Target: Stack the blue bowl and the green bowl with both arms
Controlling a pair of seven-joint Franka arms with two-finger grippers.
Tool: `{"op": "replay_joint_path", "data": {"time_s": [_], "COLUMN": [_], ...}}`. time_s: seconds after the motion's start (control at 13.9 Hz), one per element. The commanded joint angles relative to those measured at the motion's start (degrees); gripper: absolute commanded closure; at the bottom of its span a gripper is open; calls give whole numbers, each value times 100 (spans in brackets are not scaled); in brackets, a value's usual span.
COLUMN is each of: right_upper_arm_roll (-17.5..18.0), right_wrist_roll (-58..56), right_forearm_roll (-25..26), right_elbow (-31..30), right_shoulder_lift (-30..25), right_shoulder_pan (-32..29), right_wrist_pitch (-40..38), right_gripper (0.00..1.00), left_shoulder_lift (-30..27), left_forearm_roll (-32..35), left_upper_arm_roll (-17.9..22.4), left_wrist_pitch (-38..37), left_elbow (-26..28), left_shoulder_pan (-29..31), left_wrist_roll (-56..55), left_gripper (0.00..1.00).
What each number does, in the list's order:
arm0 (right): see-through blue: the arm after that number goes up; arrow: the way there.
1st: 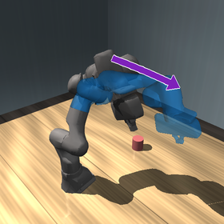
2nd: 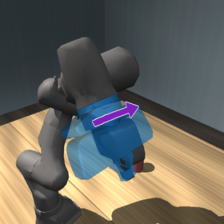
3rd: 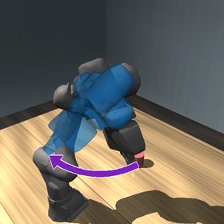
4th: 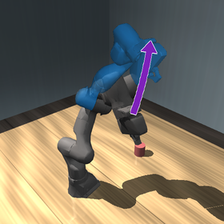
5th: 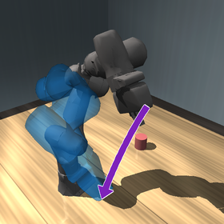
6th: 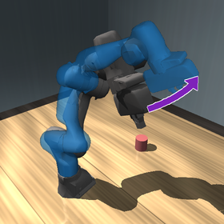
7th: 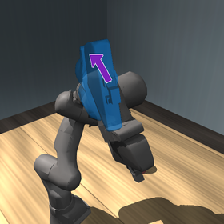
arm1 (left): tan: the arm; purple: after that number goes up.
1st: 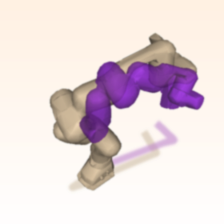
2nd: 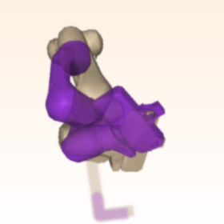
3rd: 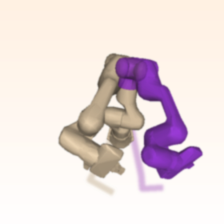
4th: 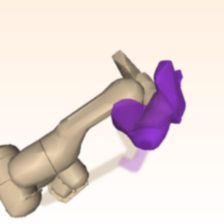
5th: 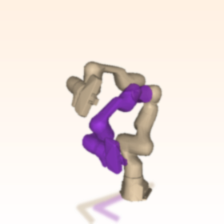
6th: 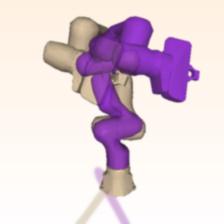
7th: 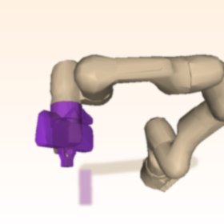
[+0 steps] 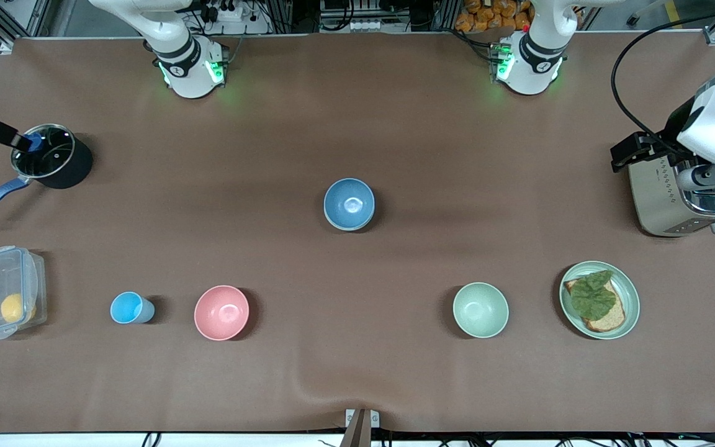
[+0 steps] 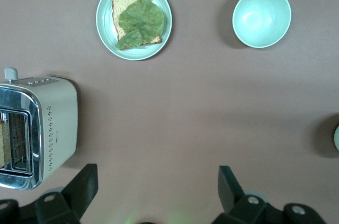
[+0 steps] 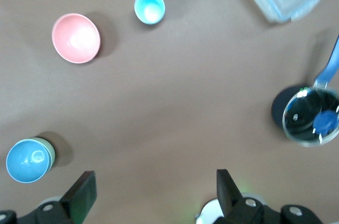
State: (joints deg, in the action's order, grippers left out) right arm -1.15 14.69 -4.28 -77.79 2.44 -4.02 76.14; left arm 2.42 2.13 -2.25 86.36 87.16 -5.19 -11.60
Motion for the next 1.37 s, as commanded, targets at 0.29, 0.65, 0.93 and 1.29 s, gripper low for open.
{"op": "replay_joint_path", "data": {"time_s": [0.29, 0.65, 0.93, 1.29], "right_upper_arm_roll": [238, -87, -632, -615], "right_wrist_roll": [-441, -467, -458, -493], "right_forearm_roll": [138, 200, 121, 138], "right_elbow": [-158, -149, -131, -140], "right_shoulder_lift": [-33, -25, -7, 2], "right_shoulder_pan": [-118, 287, 718, 727], "right_wrist_pitch": [392, 393, 393, 384], "right_gripper": [0, 0, 0, 0], "left_shoulder_lift": [-84, -58, -58, -58], "left_forearm_roll": [33, -2, -2, -2], "left_upper_arm_roll": [-13, -4, -39, -39], "left_wrist_pitch": [-58, -67, -93, -120], "left_elbow": [-208, -191, -182, -173], "left_shoulder_pan": [71, 71, 62, 62], "left_wrist_roll": [789, 1309, 1291, 1283], "left_gripper": [0, 0, 0, 0]}}
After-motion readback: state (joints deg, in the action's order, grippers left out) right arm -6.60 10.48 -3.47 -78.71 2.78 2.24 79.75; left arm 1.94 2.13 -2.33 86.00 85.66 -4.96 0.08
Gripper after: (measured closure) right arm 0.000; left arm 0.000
